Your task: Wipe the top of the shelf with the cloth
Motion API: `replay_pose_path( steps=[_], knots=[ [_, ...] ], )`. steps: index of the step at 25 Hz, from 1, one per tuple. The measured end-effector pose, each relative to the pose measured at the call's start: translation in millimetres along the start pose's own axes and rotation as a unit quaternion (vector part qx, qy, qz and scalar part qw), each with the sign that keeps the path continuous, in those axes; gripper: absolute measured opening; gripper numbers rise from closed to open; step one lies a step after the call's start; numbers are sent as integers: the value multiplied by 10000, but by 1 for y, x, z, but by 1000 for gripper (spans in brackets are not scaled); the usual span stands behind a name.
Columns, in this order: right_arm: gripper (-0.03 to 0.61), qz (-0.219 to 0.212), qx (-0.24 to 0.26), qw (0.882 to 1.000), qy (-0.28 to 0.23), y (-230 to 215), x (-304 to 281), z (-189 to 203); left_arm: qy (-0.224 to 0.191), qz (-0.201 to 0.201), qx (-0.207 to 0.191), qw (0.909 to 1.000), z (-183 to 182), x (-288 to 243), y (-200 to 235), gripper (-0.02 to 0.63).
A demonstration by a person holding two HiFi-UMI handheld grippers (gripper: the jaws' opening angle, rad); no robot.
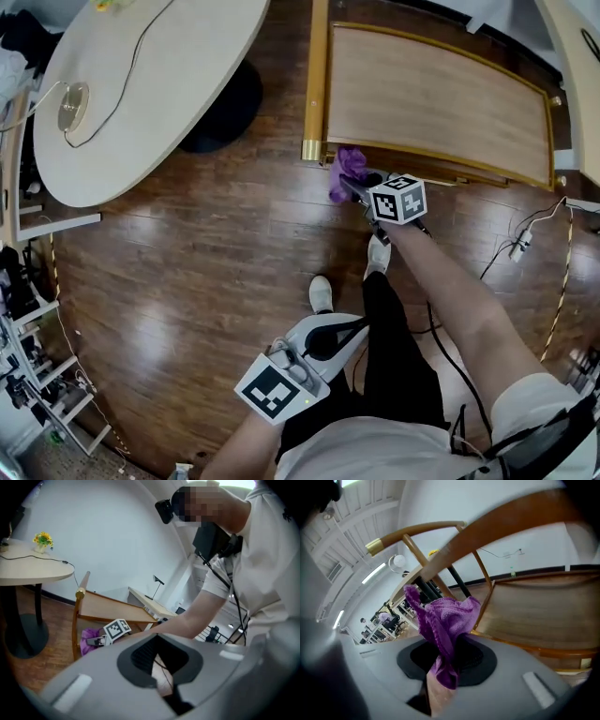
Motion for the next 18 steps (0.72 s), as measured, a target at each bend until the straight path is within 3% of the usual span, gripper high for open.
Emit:
replay_pose_path(
  steps=[9,18],
  knots=[
    [97,-273,-743,9967,-167,-48,-61,-12,103,42,310,9995,-6,-35,29,18],
    [97,5,-1030,9935,-478,-98,-30,3,461,420,242,9978,-6,-66,28,18]
  ],
)
Point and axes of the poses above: the fingertips, and each gripper's own axes: x backward along the fingers, y to its left, z out of its underside, the point moved 5 cm from there along x, backward along the fingers, and after that the axes turned 7 degrees about y, right-handed, at the moved point
